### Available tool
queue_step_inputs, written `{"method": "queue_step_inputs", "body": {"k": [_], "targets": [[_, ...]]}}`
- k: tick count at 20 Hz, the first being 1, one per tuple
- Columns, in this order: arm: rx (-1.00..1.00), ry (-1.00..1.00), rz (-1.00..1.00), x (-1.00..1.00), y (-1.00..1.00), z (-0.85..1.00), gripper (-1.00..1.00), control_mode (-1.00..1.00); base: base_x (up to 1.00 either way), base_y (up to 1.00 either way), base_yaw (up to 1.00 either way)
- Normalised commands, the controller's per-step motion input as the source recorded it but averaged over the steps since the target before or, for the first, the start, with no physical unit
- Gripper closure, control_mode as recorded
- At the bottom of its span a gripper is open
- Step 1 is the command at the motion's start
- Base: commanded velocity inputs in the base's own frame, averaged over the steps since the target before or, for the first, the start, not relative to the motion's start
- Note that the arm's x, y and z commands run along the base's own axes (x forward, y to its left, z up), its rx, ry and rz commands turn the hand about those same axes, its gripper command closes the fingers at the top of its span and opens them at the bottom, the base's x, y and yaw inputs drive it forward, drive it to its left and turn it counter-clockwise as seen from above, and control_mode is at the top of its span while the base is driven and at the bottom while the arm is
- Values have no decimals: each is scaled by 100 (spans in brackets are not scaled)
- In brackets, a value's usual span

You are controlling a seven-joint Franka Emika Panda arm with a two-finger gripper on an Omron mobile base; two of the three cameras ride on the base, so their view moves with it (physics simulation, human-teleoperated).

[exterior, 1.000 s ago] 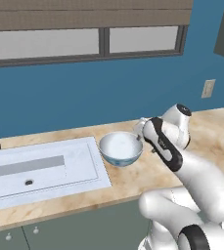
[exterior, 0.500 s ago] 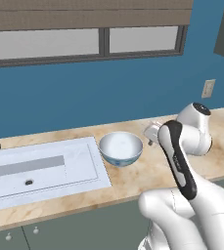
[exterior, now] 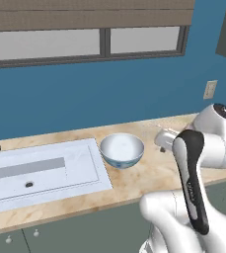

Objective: Pick the cup and bowl from the counter and place them on the counter next to the sink.

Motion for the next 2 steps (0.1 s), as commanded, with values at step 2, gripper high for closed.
{"method": "queue_step_inputs", "body": {"k": [2], "targets": [[-2, -19, 18, -91, 0, 34, -100, -100, 0, 0, 0]]}}
